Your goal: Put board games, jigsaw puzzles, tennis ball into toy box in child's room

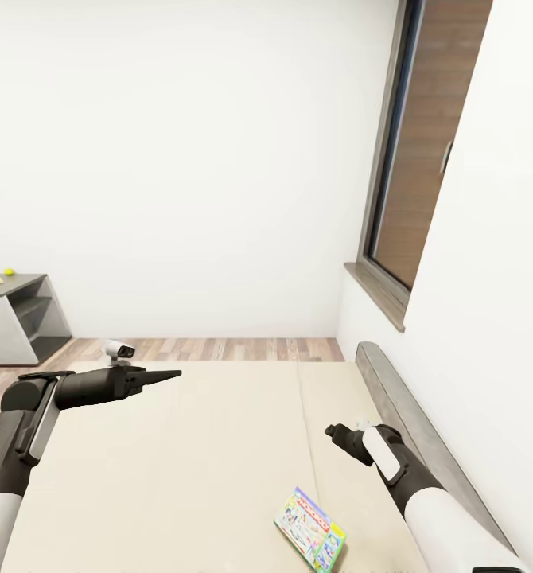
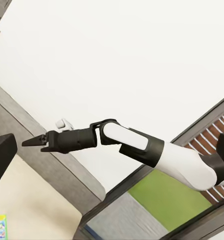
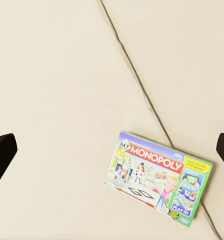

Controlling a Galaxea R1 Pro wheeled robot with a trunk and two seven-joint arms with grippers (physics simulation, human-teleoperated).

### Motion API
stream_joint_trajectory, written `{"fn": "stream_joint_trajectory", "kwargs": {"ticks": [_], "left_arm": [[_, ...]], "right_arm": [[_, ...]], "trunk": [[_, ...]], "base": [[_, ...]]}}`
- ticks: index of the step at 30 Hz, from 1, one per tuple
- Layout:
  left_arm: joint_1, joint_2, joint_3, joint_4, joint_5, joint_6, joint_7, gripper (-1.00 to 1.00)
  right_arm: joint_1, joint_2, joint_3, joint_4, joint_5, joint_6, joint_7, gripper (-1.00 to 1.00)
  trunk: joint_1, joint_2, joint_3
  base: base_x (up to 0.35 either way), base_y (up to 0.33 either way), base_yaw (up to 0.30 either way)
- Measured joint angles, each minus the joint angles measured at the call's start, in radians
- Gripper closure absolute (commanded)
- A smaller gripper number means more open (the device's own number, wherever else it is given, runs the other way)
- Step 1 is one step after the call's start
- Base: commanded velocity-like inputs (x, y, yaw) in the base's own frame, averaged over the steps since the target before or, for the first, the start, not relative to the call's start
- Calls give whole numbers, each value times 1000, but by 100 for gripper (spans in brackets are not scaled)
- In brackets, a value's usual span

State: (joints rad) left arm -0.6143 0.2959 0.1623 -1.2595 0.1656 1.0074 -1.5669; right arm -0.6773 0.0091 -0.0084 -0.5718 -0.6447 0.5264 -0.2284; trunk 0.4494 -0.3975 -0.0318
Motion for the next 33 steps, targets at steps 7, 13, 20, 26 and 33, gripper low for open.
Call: {"fn": "stream_joint_trajectory", "kwargs": {"ticks": [7,13,20,26,33], "left_arm": [[0,1,1,0,-1,-1,0,-100],[0,0,2,0,-1,-1,0,-100],[0,1,2,0,-1,-1,0,-100],[0,1,1,0,-1,-1,0,-100],[0,0,-2,0,-1,0,0,-100]], "right_arm": [[0,-1,0,0,0,0,2,-100],[0,-2,0,0,-1,0,3,-100],[0,-2,0,0,-1,0,3,-100],[0,-3,0,0,-1,0,3,-100],[0,-3,2,-1,0,-3,4,-100]], "trunk": [[0,0,-11],[0,0,-19],[0,0,-28],[0,0,-35],[0,0,-42]], "base": [[0,0,-87],[0,0,-116],[0,0,-127],[0,0,-131],[0,0,-73]]}}
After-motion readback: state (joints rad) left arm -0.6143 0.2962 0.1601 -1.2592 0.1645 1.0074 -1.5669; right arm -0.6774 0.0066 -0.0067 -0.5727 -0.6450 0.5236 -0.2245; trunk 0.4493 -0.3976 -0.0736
